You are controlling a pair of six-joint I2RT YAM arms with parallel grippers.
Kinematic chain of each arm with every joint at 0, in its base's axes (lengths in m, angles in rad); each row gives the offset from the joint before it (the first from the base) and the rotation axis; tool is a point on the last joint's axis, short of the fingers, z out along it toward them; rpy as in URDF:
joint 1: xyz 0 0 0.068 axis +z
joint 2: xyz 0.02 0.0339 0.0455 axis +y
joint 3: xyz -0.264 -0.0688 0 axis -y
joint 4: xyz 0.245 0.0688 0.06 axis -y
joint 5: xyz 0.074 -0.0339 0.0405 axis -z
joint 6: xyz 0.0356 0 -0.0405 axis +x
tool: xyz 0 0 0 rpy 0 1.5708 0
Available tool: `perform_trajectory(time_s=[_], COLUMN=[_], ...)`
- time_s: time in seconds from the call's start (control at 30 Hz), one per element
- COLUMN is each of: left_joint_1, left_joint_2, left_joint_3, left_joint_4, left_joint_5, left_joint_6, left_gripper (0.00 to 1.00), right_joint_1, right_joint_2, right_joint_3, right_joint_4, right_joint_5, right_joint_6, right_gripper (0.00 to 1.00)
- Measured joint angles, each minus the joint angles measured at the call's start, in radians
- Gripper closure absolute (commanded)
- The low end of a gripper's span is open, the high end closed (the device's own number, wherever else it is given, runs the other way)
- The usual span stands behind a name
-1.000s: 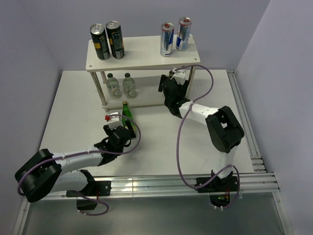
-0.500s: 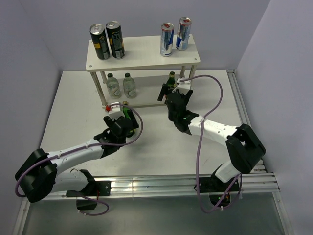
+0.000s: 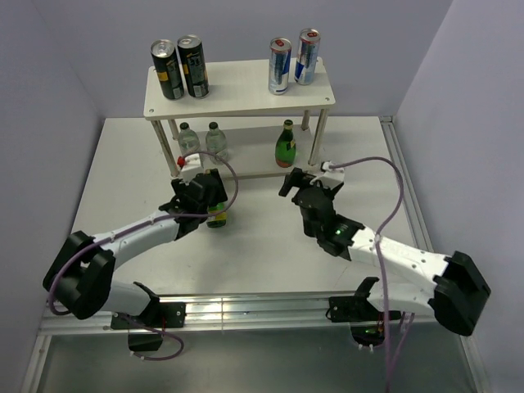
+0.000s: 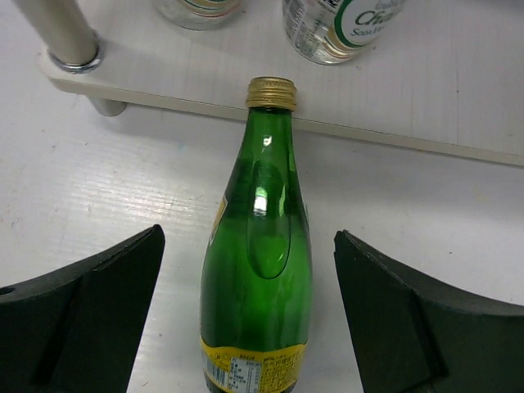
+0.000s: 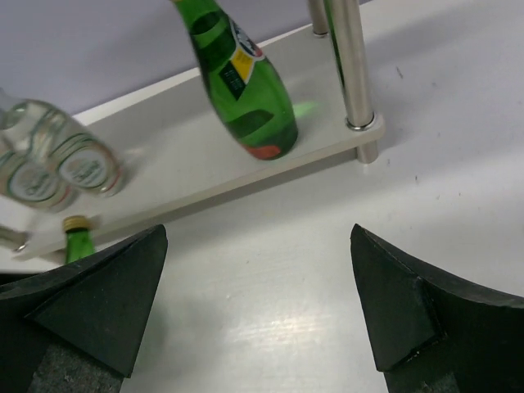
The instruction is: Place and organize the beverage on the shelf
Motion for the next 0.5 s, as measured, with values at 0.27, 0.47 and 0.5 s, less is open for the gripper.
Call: perform_trajectory(time_s=[0.27,0.47,0.5], left_joint_1=[0.013,0.021,0.023], left_joint_2=[0.122,0.159,0.166], left_joint_3=[0.092,0.107,0.108], left_joint_4=[-0.058,-0.095,-0.098], left_joint_5=[0.085,0.101,0.102], left_joint_6=[0.042,0.056,0.056], left_gripper=[0.1,0.1,0.11], right_joint_1=[0.112,0.118,0.118], right_joint_2=[-0.229,-0.334,-0.343], right_joint_3=[-0.051,-0.091,-0.096], right_joint_4=[-0.162,-0.251,-0.263], right_joint_5=[0.055,0.078,0.079], right_joint_6=[0.053,0.072,0.073], right_gripper=[0.0,0.0,0.0])
